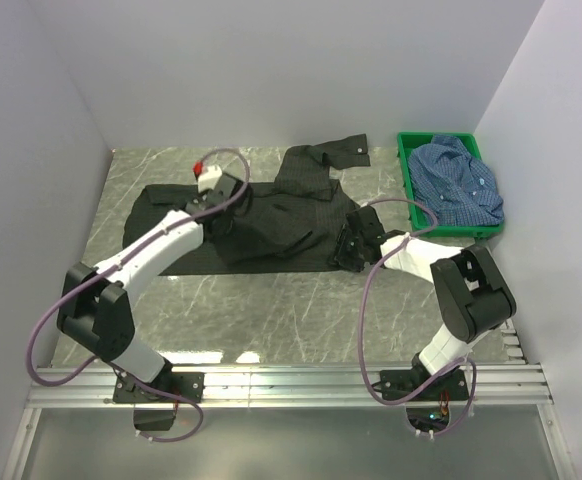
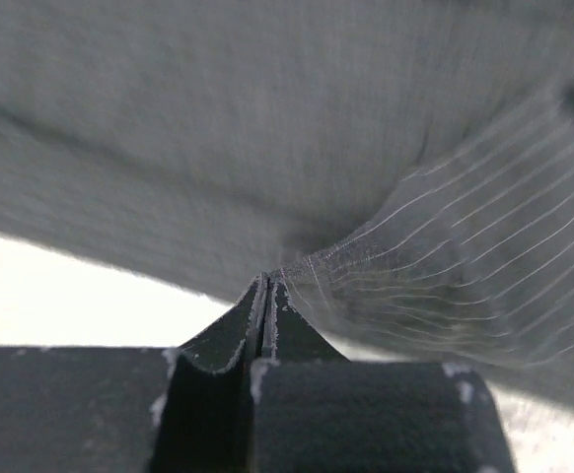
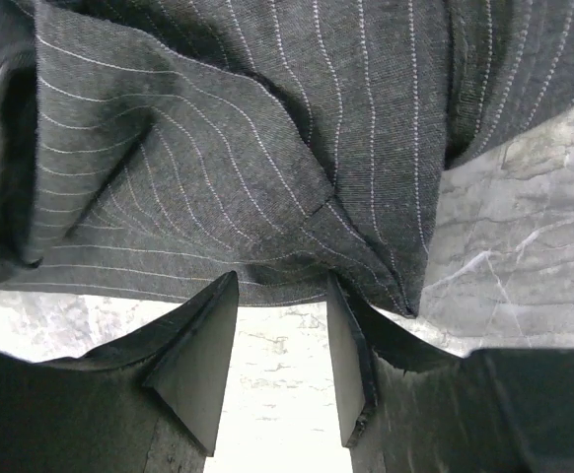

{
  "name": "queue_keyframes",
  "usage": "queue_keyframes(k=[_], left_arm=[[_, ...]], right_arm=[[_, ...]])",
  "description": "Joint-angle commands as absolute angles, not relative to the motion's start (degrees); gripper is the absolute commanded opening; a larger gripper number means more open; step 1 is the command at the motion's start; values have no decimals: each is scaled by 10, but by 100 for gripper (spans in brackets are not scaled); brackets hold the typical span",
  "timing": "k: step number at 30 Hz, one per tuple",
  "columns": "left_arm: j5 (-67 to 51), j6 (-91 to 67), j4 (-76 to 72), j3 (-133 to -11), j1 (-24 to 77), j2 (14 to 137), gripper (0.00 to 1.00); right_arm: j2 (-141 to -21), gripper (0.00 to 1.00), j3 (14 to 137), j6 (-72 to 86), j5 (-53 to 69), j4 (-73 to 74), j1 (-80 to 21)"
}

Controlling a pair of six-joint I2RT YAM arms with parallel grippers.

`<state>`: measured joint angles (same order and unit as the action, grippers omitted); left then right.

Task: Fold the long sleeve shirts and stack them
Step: Fold the shirt

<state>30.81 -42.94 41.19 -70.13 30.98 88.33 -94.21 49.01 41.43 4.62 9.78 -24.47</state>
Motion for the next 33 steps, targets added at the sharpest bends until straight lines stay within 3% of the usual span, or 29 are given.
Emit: queue_keyframes(k=[1, 9, 25, 33], left_arm=[[415, -340, 427, -796, 288, 890, 1], [413, -233, 359, -932, 238, 932, 0], [360, 36, 138, -1163, 236, 1089, 0], [261, 72, 41, -1181, 236, 1112, 0]], right_arm=[[-954, 48, 503, 422, 42, 98, -240], [-941, 48, 494, 420, 38, 116, -239], [-859, 47, 484, 397, 33, 150, -240], [-809, 39, 491, 363, 160, 24, -254]])
